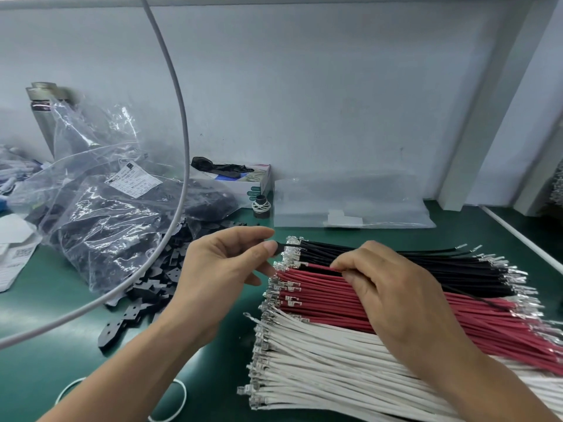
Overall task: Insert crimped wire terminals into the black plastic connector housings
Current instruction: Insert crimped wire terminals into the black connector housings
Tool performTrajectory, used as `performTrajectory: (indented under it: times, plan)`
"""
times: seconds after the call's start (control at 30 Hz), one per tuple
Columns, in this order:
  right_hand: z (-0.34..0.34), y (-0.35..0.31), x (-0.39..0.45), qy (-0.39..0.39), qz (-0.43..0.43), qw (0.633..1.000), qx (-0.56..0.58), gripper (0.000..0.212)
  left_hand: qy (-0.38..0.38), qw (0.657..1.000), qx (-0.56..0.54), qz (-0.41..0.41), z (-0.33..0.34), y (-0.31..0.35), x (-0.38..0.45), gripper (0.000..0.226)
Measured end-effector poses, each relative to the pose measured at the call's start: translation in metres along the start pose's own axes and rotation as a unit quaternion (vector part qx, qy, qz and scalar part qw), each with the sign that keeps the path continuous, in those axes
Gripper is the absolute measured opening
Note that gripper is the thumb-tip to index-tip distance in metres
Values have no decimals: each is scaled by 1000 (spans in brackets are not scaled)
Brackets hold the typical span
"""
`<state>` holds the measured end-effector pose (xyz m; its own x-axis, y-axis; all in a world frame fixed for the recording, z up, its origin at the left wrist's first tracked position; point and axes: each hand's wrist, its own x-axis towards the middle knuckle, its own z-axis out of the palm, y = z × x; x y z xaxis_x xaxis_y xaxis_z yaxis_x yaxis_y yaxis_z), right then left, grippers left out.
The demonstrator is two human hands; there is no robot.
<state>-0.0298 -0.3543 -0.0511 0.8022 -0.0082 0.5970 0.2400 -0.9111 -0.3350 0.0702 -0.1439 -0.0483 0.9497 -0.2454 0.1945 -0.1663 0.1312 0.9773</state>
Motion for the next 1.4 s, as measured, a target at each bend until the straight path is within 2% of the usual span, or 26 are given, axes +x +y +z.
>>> performTrajectory:
  times: [0.07, 0.17, 0.4, 0.67, 0.8, 1.0, 1.2, 1.4]
  plan:
    - [-1, -2, 0, 10, 7, 999, 42, 22, -15, 999, -32, -18, 1, 2, -1, 28]
    - [-2, -4, 0, 45, 13, 997, 56, 16, -42, 995, -80, -45, 2, 3, -2, 35]
    - [-2, -9, 1, 84, 20, 992, 97, 17, -109, 983, -120, -84, 0, 5, -2, 30]
    - [-10, -12, 1, 42, 19, 998, 52, 16, -134, 979, -119, -97, 3, 6, -4, 23]
    - [-14, -14, 1, 25, 12, 999, 24, 15, -138, 977, -125, -103, 3, 8, -5, 33]
    - [-18, -15, 1, 21, 23, 998, 62, 15, -149, 976, -116, -110, 4, 10, -7, 27]
    - [-18, -14, 2, -18, 24, 998, 58, 18, -156, 974, -120, -114, 4, 12, -8, 21]
    - [-22, -9, 4, -54, 32, 995, 77, 21, -168, 977, -76, -104, 4, 12, -10, 27]
